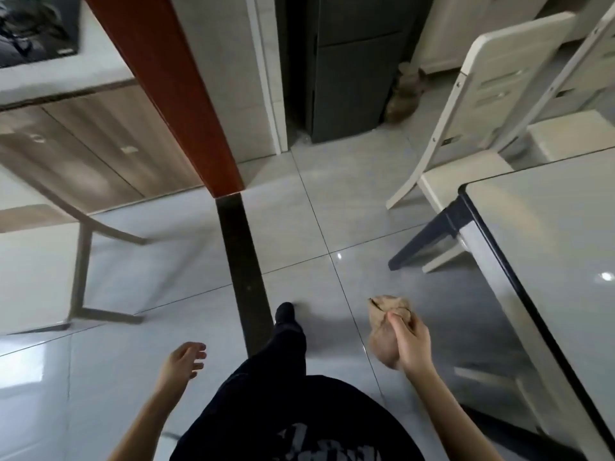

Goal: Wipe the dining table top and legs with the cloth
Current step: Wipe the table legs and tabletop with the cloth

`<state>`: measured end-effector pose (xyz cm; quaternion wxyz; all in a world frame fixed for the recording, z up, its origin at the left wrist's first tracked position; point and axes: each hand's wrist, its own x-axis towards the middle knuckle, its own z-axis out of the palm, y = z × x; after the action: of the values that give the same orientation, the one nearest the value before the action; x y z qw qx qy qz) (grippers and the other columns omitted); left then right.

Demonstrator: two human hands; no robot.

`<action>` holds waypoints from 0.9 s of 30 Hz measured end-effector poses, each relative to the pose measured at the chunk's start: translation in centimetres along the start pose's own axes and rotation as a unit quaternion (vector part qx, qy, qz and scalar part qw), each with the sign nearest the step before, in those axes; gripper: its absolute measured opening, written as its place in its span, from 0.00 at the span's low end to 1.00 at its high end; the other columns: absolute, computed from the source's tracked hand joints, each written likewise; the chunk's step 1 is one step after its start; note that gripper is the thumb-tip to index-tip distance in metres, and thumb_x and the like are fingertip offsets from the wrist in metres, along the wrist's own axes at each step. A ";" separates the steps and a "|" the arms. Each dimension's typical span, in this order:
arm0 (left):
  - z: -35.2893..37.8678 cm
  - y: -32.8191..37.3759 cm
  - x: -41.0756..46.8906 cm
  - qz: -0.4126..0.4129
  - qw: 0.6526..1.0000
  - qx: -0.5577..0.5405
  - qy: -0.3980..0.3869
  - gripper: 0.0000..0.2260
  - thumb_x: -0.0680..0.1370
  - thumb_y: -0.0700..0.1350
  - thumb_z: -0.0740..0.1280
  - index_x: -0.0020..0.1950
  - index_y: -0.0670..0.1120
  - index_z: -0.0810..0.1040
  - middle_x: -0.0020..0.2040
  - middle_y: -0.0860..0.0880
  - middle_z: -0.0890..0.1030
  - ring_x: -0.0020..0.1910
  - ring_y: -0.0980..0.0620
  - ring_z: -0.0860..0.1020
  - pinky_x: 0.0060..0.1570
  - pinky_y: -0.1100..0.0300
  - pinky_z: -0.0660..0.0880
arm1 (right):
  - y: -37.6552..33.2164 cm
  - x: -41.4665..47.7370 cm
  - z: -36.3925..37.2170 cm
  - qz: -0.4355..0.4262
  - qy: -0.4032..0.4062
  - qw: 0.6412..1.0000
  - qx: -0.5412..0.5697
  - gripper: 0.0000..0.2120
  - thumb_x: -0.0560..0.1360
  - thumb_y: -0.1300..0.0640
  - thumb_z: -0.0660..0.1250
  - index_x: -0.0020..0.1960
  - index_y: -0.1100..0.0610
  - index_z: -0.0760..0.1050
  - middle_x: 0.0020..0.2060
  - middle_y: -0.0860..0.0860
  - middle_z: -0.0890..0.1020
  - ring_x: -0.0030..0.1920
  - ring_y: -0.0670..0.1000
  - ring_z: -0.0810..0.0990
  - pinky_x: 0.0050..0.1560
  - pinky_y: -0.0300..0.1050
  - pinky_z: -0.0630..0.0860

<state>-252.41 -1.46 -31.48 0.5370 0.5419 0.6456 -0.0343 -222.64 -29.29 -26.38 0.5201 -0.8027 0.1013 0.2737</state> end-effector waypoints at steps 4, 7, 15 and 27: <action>-1.5 5.1 5.6 0.004 1.000 -0.004 -0.010 0.10 0.81 0.38 0.57 0.48 0.39 0.78 0.46 0.39 0.80 0.40 0.43 0.76 0.40 0.56 0.70 | -3.7 4.6 3.7 -0.004 0.024 0.999 -0.045 0.04 0.76 0.60 0.68 0.49 0.61 0.78 0.42 0.54 0.81 0.46 0.53 0.78 0.46 0.40 0.73; -2.5 11.7 10.4 0.039 0.998 0.019 -0.037 0.09 0.81 0.40 0.60 0.46 0.43 0.79 0.47 0.40 0.81 0.41 0.43 0.77 0.43 0.54 0.70 | -6.2 7.0 5.3 0.007 0.058 0.997 -0.048 0.06 0.76 0.58 0.67 0.50 0.60 0.78 0.44 0.55 0.81 0.47 0.54 0.78 0.52 0.47 0.73; 0.5 29.5 20.0 0.115 0.988 0.041 -0.097 0.09 0.81 0.43 0.59 0.51 0.44 0.79 0.48 0.44 0.81 0.47 0.46 0.79 0.52 0.54 0.74 | -12.4 12.4 6.8 0.028 0.111 0.993 -0.007 0.06 0.77 0.64 0.64 0.42 0.62 0.75 0.34 0.54 0.78 0.37 0.50 0.75 0.32 0.31 0.73; 9.9 47.1 28.5 0.052 0.990 0.048 -0.118 0.09 0.82 0.41 0.59 0.48 0.41 0.78 0.42 0.43 0.78 0.36 0.50 0.74 0.36 0.62 0.68 | -24.5 33.6 11.4 0.070 0.085 0.994 0.017 0.08 0.76 0.65 0.63 0.39 0.64 0.70 0.33 0.56 0.73 0.37 0.52 0.69 0.32 0.39 0.65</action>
<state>-206.54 30.55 -31.08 0.5837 0.5922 0.5462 -0.1016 -187.61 -4.30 -29.12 0.5029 -0.8047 0.2059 0.2391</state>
